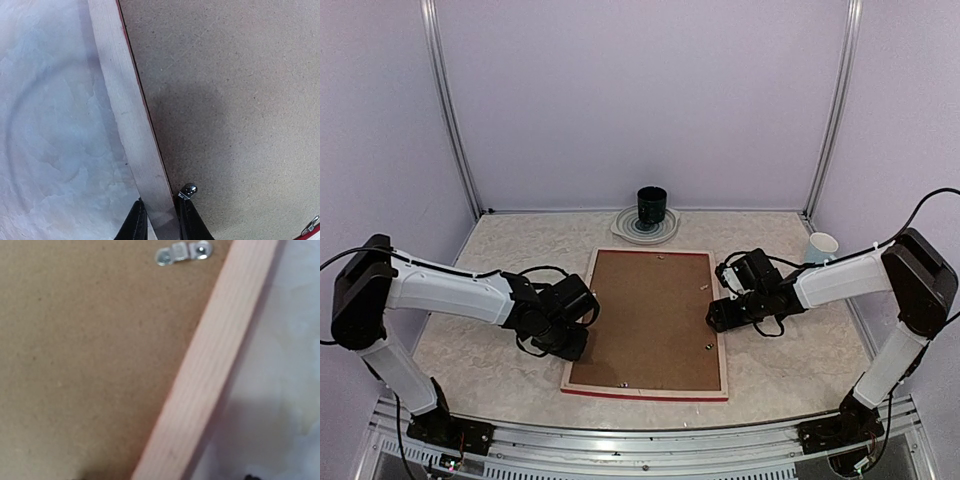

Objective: Put the photo into the frame
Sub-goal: Press the fastener onto the backboard.

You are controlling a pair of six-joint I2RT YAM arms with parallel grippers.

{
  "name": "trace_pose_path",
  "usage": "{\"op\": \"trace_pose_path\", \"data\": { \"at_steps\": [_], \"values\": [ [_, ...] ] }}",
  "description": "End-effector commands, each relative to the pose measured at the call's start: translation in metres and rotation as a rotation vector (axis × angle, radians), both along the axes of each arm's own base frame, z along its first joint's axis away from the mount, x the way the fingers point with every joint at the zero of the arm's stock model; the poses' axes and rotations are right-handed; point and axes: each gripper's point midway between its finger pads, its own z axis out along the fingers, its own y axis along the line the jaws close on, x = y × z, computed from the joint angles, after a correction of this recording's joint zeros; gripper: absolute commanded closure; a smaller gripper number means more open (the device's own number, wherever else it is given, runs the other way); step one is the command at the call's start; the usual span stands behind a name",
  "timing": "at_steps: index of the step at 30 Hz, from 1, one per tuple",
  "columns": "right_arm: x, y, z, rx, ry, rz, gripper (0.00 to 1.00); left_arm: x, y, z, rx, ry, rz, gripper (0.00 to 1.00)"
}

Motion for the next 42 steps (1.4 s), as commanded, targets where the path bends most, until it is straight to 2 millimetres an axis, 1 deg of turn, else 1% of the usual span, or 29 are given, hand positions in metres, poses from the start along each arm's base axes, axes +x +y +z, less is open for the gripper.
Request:
{"op": "trace_pose_path", "data": {
  "at_steps": [1,3,6,12,16,20,21,23,25,29,31,34,37,39,42],
  "values": [
    [-0.005,-0.005,-0.003,-0.016,0.013,-0.003,0.28,-0.011,0.005,-0.008,0.047,0.013,-0.005,0.84],
    [-0.006,-0.005,-0.005,-0.018,0.017,-0.004,0.28,-0.010,0.004,-0.002,0.037,-0.001,0.002,0.81],
    [-0.005,-0.005,-0.007,-0.024,0.023,-0.004,0.29,-0.006,0.003,0.007,0.024,-0.028,0.020,0.78],
    [-0.005,-0.006,-0.011,-0.034,0.032,-0.011,0.30,-0.003,0.002,0.008,0.018,-0.050,0.038,0.59],
    [-0.005,-0.006,-0.011,-0.038,0.035,-0.012,0.33,-0.001,0.001,0.012,0.009,-0.067,0.050,0.56],
    [-0.006,-0.006,-0.011,-0.034,0.033,-0.011,0.35,0.007,0.004,0.027,0.004,-0.120,0.076,0.47],
    [-0.005,-0.006,-0.010,-0.034,0.031,-0.011,0.35,0.009,0.006,0.031,0.009,-0.135,0.085,0.46],
    [-0.005,-0.006,-0.010,-0.032,0.030,-0.011,0.36,0.013,0.007,0.038,0.011,-0.160,0.087,0.45],
    [-0.005,-0.006,-0.009,-0.031,0.027,-0.011,0.37,0.014,0.005,0.042,0.008,-0.163,0.075,0.45],
    [-0.005,-0.006,-0.008,-0.031,0.025,-0.014,0.41,0.010,-0.003,0.040,-0.007,-0.136,0.033,0.46],
    [-0.005,-0.006,-0.008,-0.030,0.025,-0.012,0.43,0.006,-0.006,0.035,-0.007,-0.113,0.011,0.46],
    [-0.005,-0.006,-0.007,-0.028,0.022,-0.012,0.54,0.001,-0.007,0.027,0.004,-0.079,-0.019,0.46],
    [-0.005,-0.006,-0.006,-0.028,0.019,-0.013,0.57,-0.003,-0.004,0.021,0.024,-0.060,-0.029,0.47],
    [-0.004,-0.006,-0.006,-0.028,0.018,-0.013,0.58,-0.004,-0.003,0.018,0.032,-0.053,-0.032,0.47],
    [-0.005,-0.005,-0.007,-0.026,0.021,-0.010,0.63,-0.005,-0.001,0.014,0.039,-0.049,-0.029,0.47]
  ]
}}
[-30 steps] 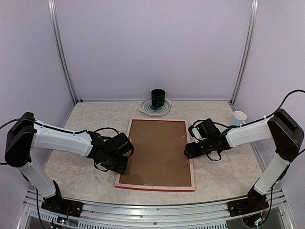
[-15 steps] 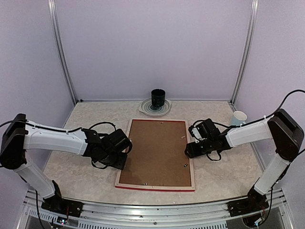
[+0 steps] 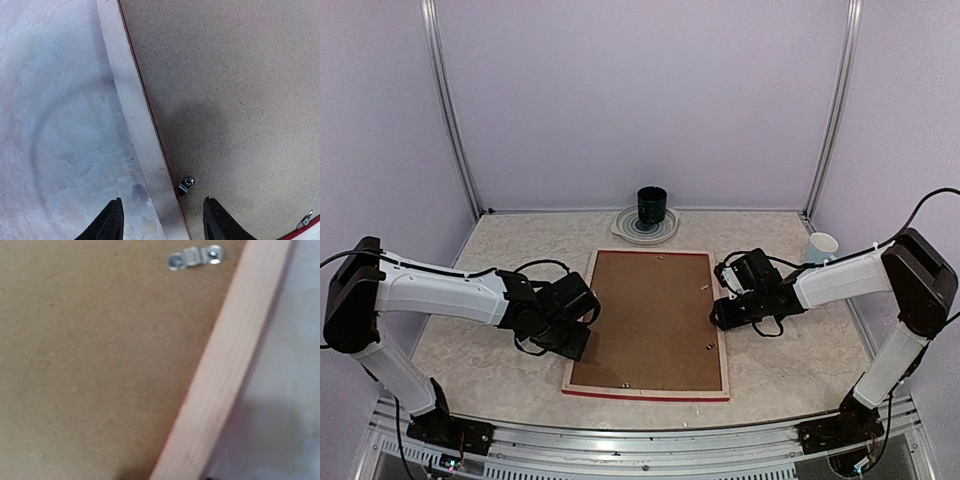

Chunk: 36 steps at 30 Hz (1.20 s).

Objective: Put the photo into the frame
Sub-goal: Press the fastener onto the backboard.

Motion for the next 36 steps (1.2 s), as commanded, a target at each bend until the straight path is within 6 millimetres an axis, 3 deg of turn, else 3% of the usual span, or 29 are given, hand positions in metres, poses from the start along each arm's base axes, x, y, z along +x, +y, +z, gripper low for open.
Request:
{"op": "trace_pose_path", "data": {
  "at_steps": [1,5,21,36],
  "values": [
    [-0.005,-0.009,-0.009,-0.044,0.022,-0.013,0.64,-0.006,0.001,-0.007,0.023,0.027,-0.026,0.46],
    [-0.005,-0.009,-0.009,-0.042,0.021,-0.012,0.69,-0.008,0.002,-0.011,0.030,0.033,-0.030,0.46],
    [-0.005,-0.008,-0.009,-0.038,0.024,-0.009,0.70,-0.007,0.010,-0.031,0.106,0.049,-0.040,0.51],
    [-0.005,-0.007,-0.009,-0.038,0.024,-0.003,0.73,-0.005,0.024,-0.041,0.143,0.056,-0.010,0.81]
  ]
}}
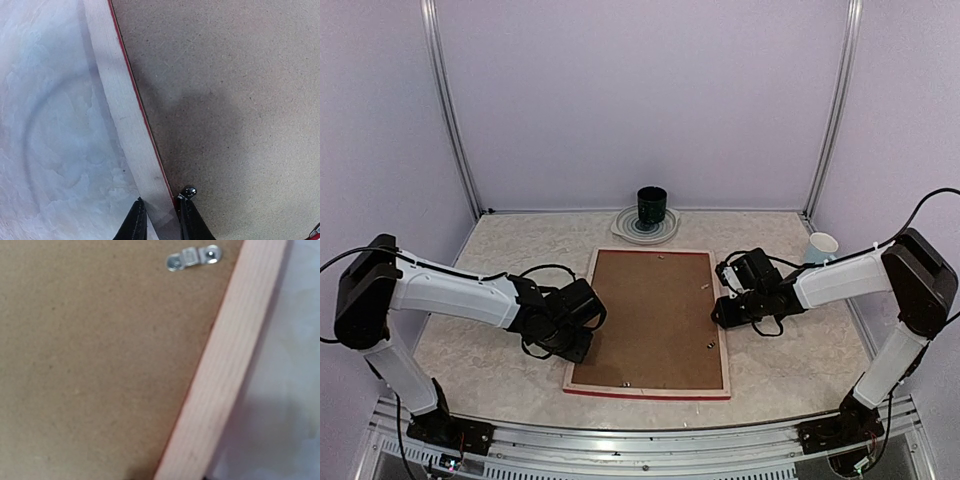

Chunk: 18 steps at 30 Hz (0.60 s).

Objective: Put the photo into the frame
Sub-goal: Press the fastener onto the backboard.

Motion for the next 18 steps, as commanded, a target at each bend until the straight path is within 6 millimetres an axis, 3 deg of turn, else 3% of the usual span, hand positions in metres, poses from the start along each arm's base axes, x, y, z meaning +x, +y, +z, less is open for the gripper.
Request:
{"op": "trace_pose_path", "data": {
  "at_steps": [1,11,18],
  "values": [
    [-0.007,-0.008,-0.011,-0.054,0.022,0.017,0.74,-0.008,0.026,-0.021,0.101,0.046,0.013,0.83],
    [-0.006,-0.008,-0.012,-0.059,0.023,0.020,0.74,-0.011,0.025,-0.023,0.081,0.056,0.017,0.93],
    [-0.006,-0.010,-0.008,-0.057,0.019,0.015,0.71,-0.002,0.008,0.012,-0.026,0.001,0.025,0.86]
  ]
}}
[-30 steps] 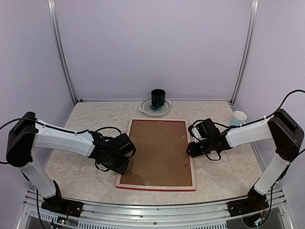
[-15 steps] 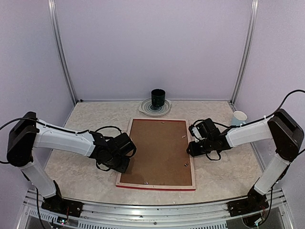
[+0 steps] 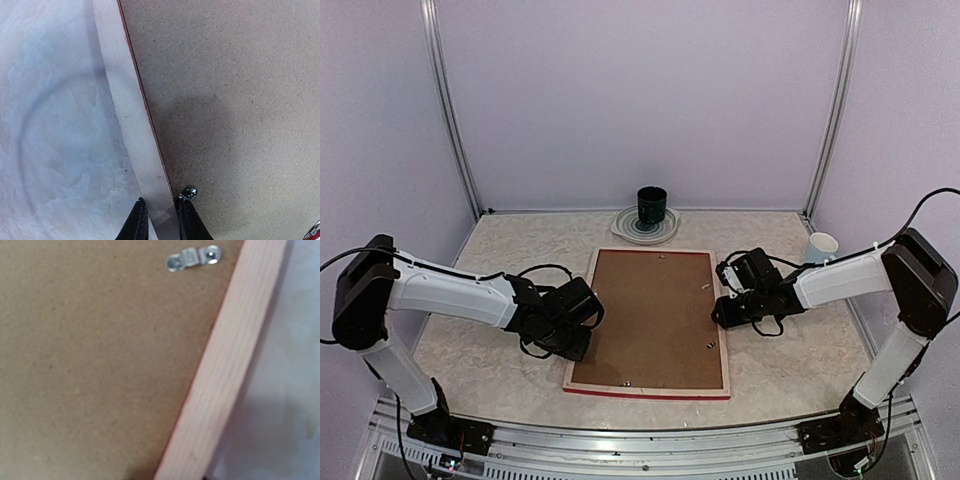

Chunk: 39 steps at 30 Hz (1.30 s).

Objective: Put the photo into the frame
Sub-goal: Press the fastener onto the backboard.

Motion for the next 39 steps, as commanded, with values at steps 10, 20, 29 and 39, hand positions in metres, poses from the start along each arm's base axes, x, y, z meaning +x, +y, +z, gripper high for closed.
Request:
{"op": "trace_pose_path", "data": {
  "at_steps": [10,20,29,39],
  "values": [
    [0.001,-0.002,0.028,-0.005,-0.018,0.004,0.65,0.038,-0.007,0.070,-0.218,-0.136,0.039,0.55],
    [-0.002,0.005,0.067,0.064,-0.013,-0.002,0.42,0.066,0.001,0.057,-0.289,-0.160,0.068,0.36],
    [-0.022,-0.010,0.069,0.039,0.052,-0.049,0.32,0.080,-0.006,0.039,-0.326,-0.161,0.071,0.36],
    [-0.056,-0.011,0.040,-0.022,0.161,-0.038,0.28,0.085,-0.008,0.010,-0.317,-0.150,0.075,0.39]
  ]
}}
